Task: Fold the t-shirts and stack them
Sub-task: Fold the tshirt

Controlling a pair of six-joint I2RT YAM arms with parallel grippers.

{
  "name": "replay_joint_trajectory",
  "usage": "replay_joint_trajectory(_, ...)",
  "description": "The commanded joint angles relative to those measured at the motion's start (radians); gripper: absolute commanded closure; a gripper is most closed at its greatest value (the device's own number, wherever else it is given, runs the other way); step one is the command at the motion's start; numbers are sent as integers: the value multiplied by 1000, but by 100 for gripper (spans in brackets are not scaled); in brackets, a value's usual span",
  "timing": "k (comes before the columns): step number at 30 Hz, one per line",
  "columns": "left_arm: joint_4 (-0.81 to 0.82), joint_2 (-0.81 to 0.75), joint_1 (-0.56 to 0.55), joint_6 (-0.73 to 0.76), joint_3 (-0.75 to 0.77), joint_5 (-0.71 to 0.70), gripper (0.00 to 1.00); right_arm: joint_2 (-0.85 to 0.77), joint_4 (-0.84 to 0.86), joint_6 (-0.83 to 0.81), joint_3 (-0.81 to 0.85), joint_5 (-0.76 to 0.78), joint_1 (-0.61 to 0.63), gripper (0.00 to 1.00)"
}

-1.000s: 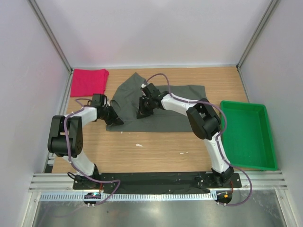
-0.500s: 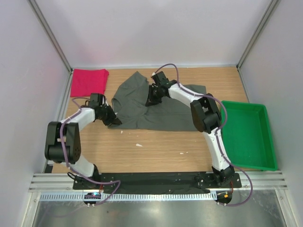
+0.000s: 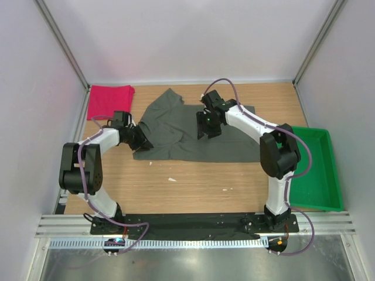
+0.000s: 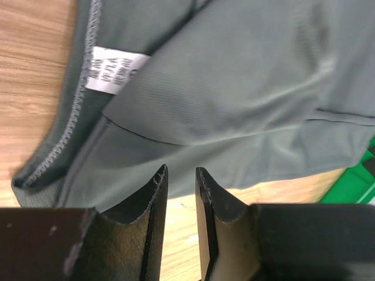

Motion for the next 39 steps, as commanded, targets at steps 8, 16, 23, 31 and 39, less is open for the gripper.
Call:
replay_joint_trajectory(8, -98, 78, 24, 54, 19, -123, 68, -165, -7, -112, -254, 259, 1, 34)
replay_joint_trajectory(16, -149, 43, 45, 60, -33, -192, 67, -151, 61, -85, -363, 243, -1, 0)
replay_joint_trajectory(23, -213, -47, 64, 31, -106, -215, 66, -237, 90, -20, -528, 185, 10, 0)
replay_joint_trajectory(31, -249, -354, 95, -78, -200, -192, 62, -468, -22, 44, -539, 239, 69, 0)
replay_joint_trajectory(39, -168, -353, 93, 99, 23, -207, 51, -467, 7, -18, -391, 299, -118, 0)
